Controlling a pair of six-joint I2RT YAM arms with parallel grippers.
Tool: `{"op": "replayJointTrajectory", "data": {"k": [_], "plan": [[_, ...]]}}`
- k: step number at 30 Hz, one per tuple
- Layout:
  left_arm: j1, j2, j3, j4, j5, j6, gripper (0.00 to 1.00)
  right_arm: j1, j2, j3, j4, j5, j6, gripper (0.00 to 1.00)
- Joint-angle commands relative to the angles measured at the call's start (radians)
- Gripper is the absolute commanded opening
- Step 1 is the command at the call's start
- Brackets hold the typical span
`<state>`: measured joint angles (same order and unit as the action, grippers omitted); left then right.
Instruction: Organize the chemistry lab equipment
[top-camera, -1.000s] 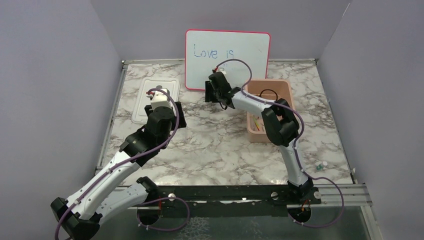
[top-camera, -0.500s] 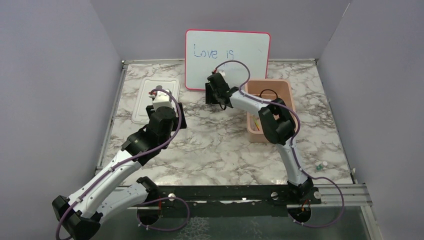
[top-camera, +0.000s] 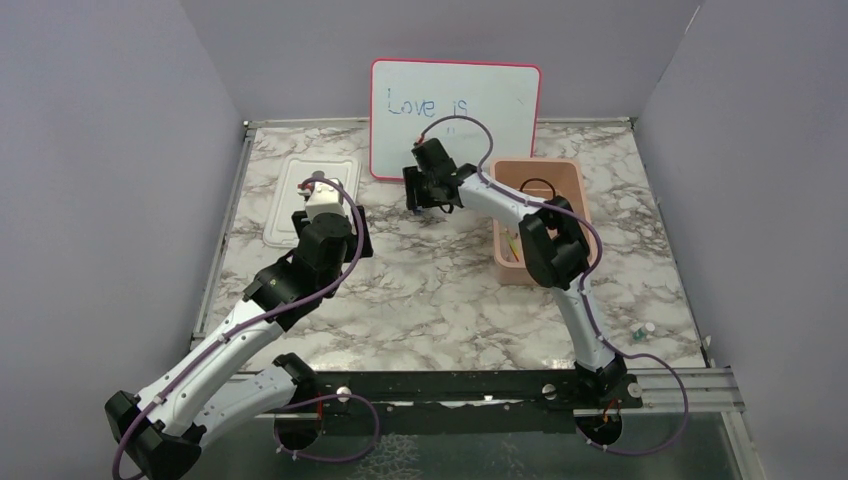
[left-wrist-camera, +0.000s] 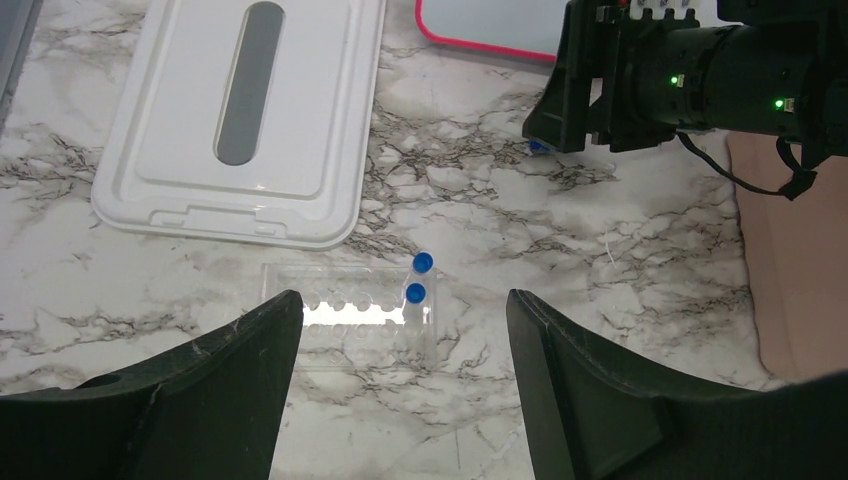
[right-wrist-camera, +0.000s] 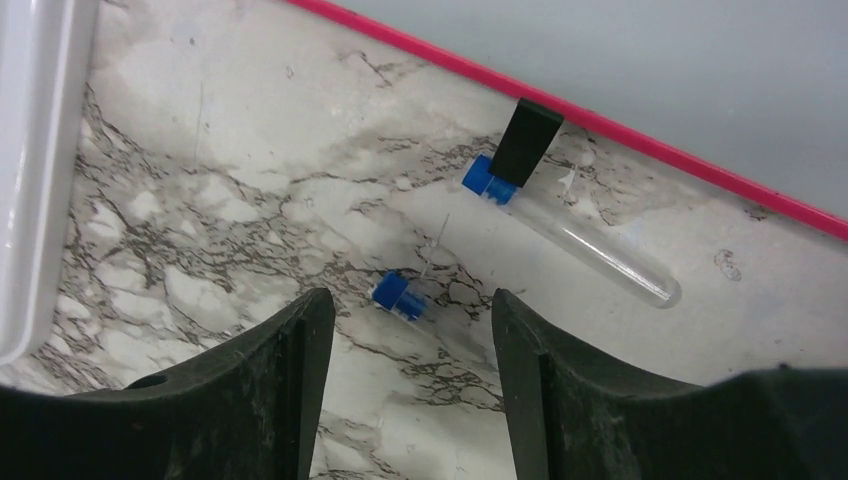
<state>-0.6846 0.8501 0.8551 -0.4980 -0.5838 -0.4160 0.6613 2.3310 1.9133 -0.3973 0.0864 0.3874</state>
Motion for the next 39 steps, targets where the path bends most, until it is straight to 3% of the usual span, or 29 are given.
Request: {"op": "replayJointTrajectory", "data": {"k": [1,9,15,21,26,28,30,39], "plan": [[0.007,-0.014,-0.011,0.015,0.016,0.015,0.77,0.005,0.007,0.026,-0.086,-0.033,-0.108,0.65],[0.009,-0.028,-0.016,0.019,0.018,0.019,0.77,0.009,-0.031,-0.057,-0.118,-0.075,-0.423,0.64],[0.013,-0.021,-0.016,0.022,0.022,0.018,0.78,0.009,-0.042,-0.112,-0.117,-0.119,-0.522,0.57],[0.017,-0.013,-0.014,0.024,0.028,0.013,0.78,0.008,-0.022,-0.099,-0.136,-0.132,-0.586,0.36],[0.020,-0.005,-0.014,0.025,0.045,0.002,0.77,0.008,-0.015,-0.087,-0.152,-0.137,-0.618,0.02],[0.023,-0.001,-0.016,0.029,0.060,-0.006,0.78,0.008,-0.028,-0.054,-0.190,-0.146,-0.583,0.01],[0.026,0.006,-0.019,0.033,0.075,-0.013,0.78,0.012,-0.090,-0.112,-0.127,-0.184,-0.552,0.01],[0.032,0.018,0.003,0.048,0.222,-0.119,0.78,0.024,-0.606,-0.669,0.504,-0.370,-0.476,0.01]]}}
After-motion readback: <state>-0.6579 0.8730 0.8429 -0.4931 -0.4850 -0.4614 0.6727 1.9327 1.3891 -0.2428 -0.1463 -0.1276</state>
